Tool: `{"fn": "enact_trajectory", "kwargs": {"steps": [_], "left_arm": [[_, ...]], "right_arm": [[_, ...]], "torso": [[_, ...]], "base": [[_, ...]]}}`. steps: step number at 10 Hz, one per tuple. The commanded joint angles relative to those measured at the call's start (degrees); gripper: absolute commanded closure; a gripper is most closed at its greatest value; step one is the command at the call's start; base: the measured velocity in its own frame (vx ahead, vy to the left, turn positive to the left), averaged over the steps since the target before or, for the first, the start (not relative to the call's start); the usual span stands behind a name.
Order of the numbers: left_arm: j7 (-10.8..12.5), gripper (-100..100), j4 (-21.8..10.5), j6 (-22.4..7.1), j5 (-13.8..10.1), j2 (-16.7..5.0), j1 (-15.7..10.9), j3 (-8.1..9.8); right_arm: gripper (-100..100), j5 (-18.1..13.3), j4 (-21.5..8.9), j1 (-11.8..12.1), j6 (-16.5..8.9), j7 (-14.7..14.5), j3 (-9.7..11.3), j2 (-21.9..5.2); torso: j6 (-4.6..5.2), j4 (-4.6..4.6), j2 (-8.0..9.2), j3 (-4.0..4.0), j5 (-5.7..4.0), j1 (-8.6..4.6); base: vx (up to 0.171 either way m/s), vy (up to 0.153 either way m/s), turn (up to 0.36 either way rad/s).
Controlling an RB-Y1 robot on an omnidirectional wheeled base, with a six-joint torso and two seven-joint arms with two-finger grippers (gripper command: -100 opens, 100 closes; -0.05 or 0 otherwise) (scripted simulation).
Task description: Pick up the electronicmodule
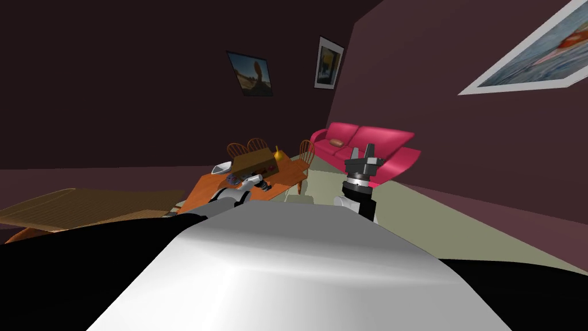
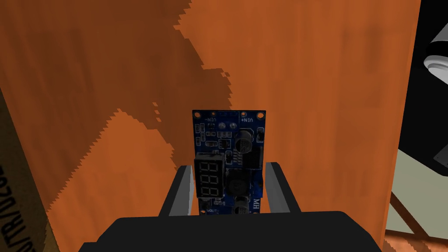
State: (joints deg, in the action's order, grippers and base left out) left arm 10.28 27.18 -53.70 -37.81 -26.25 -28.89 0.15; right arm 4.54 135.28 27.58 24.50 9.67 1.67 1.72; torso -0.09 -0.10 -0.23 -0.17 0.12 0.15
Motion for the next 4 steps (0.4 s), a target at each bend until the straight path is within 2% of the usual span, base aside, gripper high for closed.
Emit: {"fn": "enact_trajectory", "kwargs": {"steps": [1,2,3,4], "left_arm": [[0.16,100,1.61,-0.61,-0.05,-0.65,1.19,0.58],[-0.85,100,1.52,-0.95,-0.91,-2.34,1.81,2.17],[-0.67,100,0.32,-0.21,-0.55,-1.39,0.89,1.40],[-0.79,0,0.26,-0.18,-0.63,-1.48,0.91,1.54]], "right_arm": [[0,0.00,0.00,0.00,0.00,0.00,0.00,0.00],[0,0.00,0.00,0.01,0.00,0.00,0.00,0.00],[0,0.00,0.00,0.00,0.00,0.00,0.00,0.00],[0,0.00,0.00,0.01,0.00,0.00,-0.01,0.00]], "torso": [[0.00,0.00,0.00,0.00,0.00,0.00],[-0.01,0.01,0.02,0.01,0.00,0.00],[0.01,0.01,0.06,0.03,-0.01,-0.07],[-0.01,0.00,0.02,0.02,0.00,-0.01]], "base": [[-0.023,-0.028,-0.120],[-0.034,-0.049,-0.185],[-0.018,-0.024,-0.035],[0.000,0.000,0.000]]}}
